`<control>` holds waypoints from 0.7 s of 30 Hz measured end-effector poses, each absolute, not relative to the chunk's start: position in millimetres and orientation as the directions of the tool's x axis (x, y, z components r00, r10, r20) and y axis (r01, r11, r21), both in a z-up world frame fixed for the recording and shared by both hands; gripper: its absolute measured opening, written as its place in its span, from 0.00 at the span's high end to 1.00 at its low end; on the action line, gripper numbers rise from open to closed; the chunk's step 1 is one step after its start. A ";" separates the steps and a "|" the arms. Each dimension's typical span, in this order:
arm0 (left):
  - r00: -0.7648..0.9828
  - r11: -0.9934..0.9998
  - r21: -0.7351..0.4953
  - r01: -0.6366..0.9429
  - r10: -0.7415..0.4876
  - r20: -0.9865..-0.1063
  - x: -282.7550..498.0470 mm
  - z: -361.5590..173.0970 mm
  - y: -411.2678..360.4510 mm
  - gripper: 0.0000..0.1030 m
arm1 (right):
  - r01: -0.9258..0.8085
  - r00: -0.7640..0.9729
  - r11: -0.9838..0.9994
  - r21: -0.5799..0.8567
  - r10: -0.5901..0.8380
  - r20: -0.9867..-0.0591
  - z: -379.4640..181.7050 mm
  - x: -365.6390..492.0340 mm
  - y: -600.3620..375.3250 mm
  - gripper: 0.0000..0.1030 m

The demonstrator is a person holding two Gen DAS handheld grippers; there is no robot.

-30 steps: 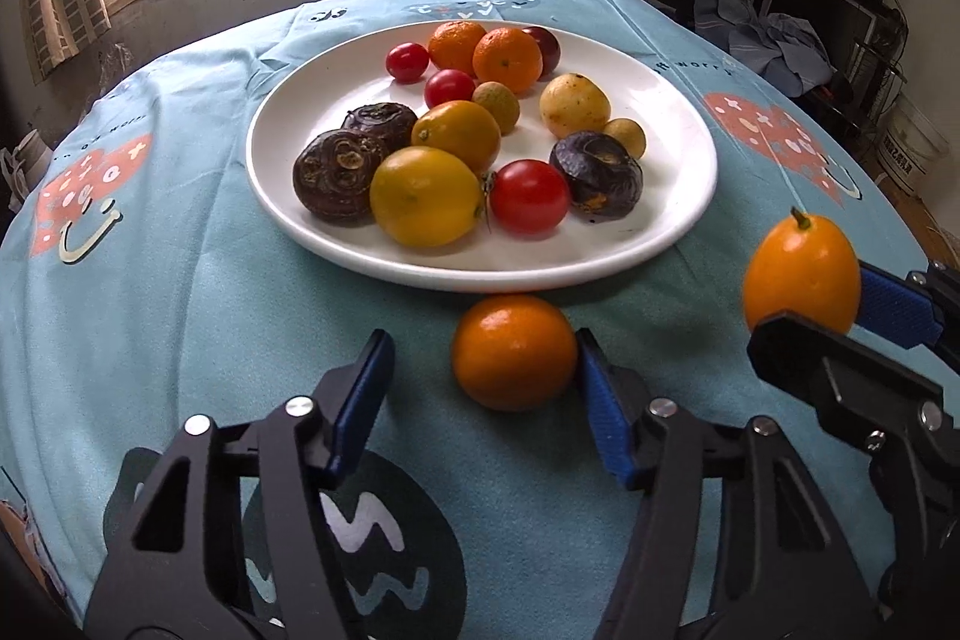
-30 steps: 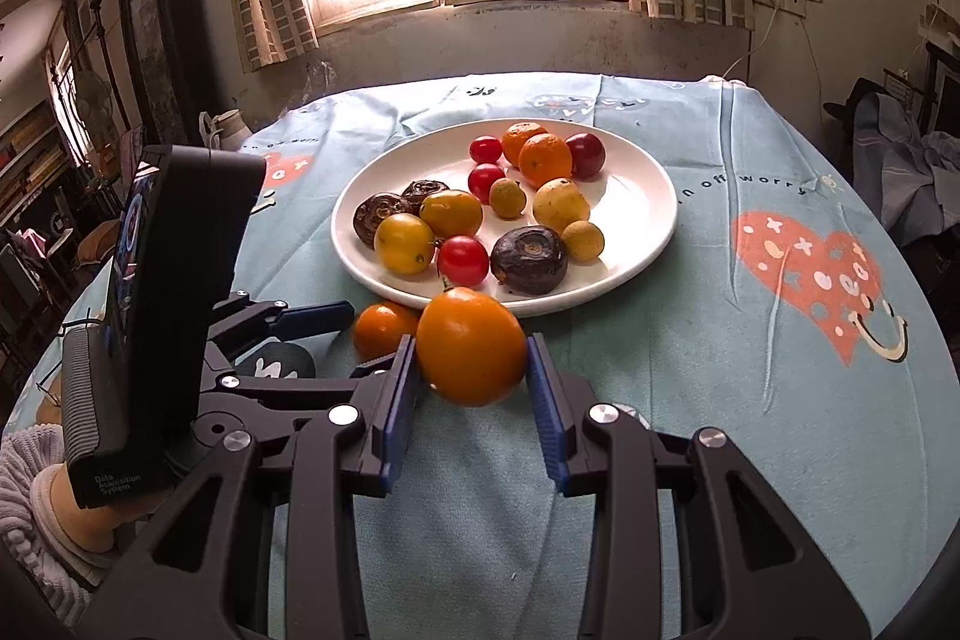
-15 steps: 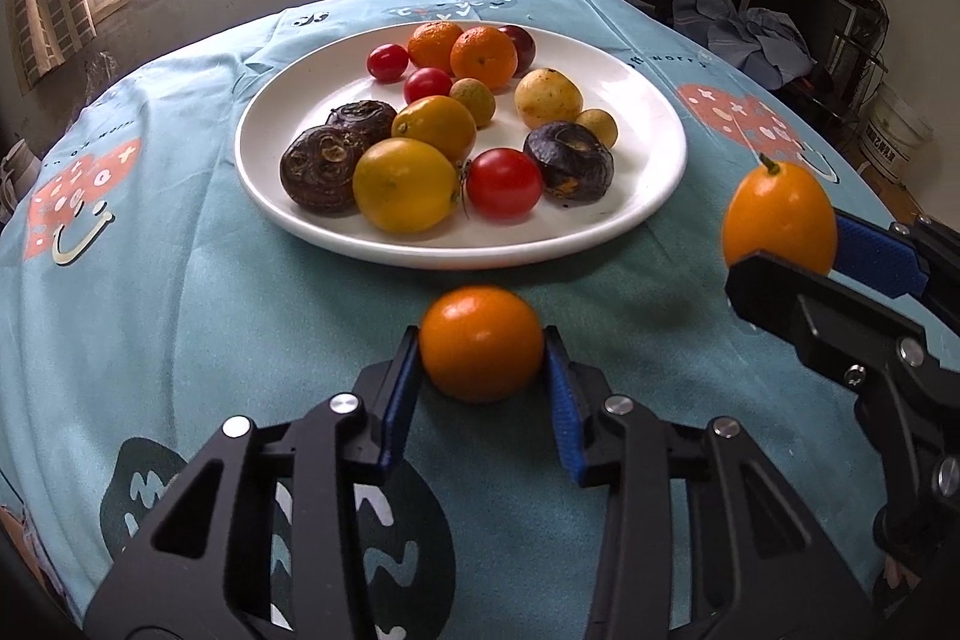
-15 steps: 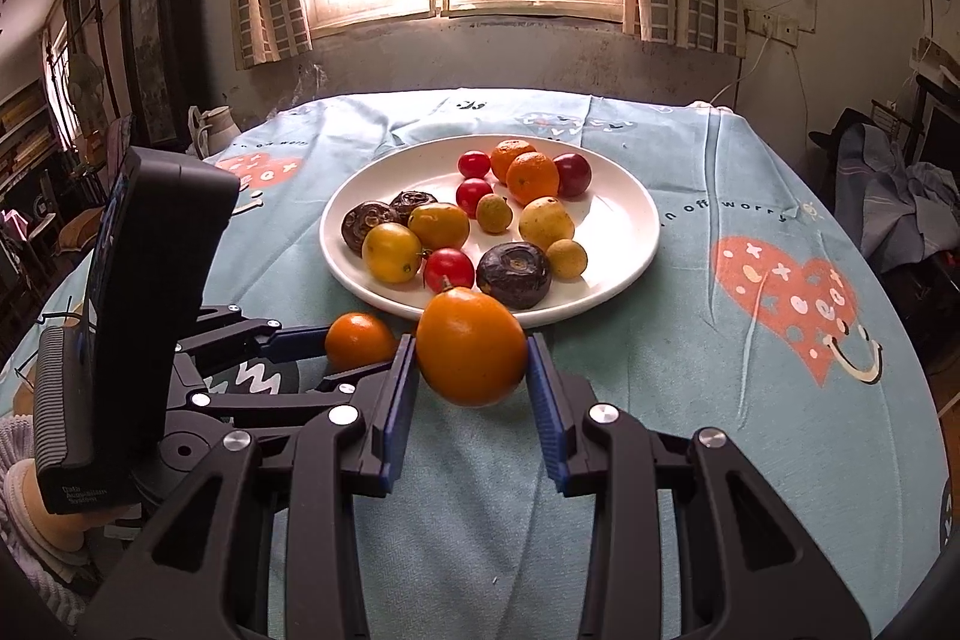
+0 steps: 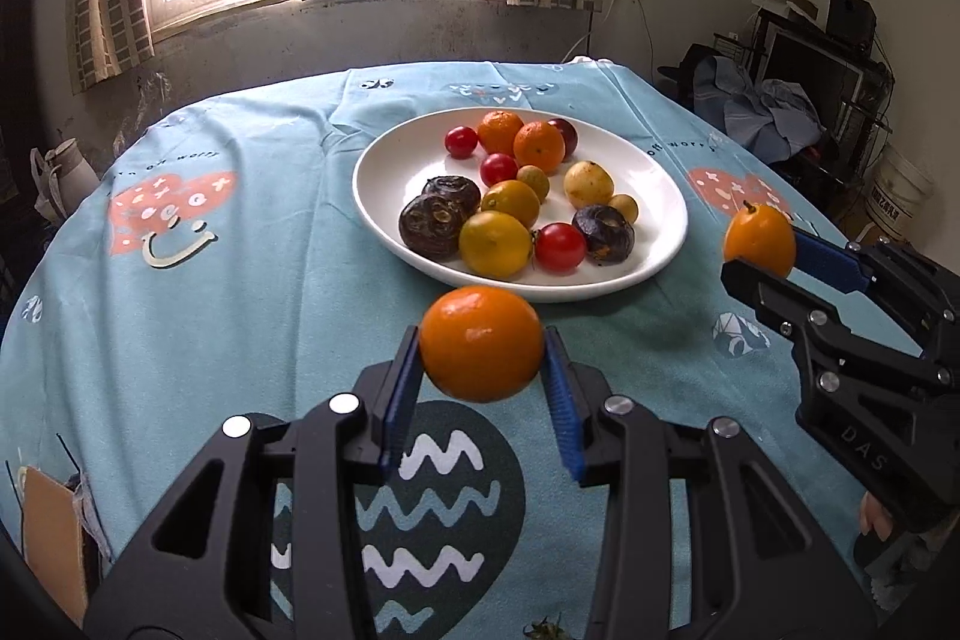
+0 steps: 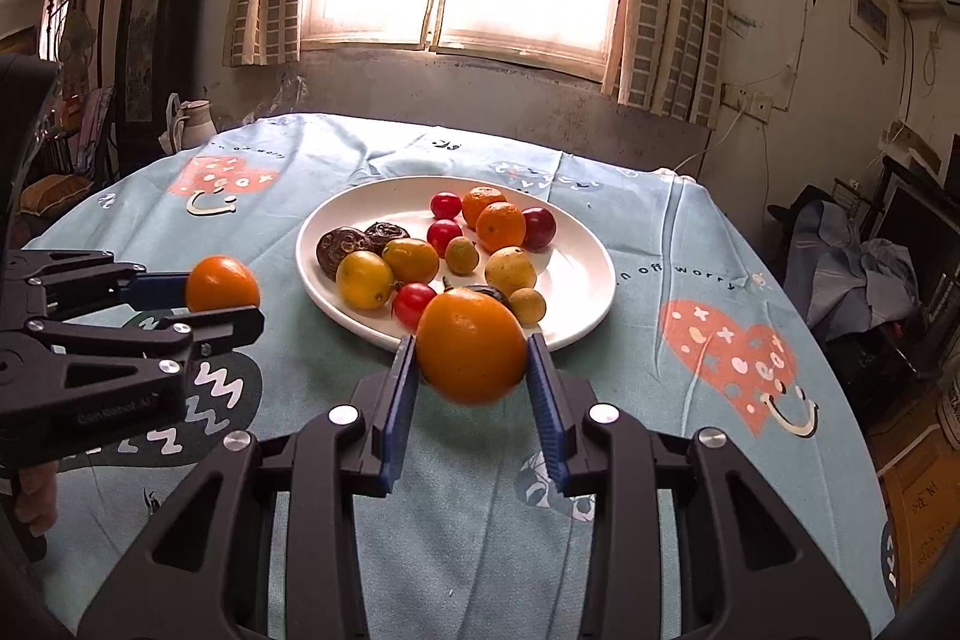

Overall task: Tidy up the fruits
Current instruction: 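Carry both oranges onto the plate and open both tools to release them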

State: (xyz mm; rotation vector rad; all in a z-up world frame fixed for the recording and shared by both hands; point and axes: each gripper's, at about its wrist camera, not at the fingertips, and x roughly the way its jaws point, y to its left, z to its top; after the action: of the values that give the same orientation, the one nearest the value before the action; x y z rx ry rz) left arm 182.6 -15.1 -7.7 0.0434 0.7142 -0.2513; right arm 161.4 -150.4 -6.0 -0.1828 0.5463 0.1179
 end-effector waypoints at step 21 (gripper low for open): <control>0.787 0.966 0.013 0.260 -0.204 -0.582 170.1 80.2 10.9 0.61 | -0.266 0.830 0.944 0.198 0.328 -0.451 87.0 126.2 -210.4 0.64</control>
State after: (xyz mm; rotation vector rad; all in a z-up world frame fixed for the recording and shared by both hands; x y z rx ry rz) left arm 170.1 10.9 80.2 0.0936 0.6156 -0.2503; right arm 126.2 -210.4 87.0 0.1289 0.5009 0.3159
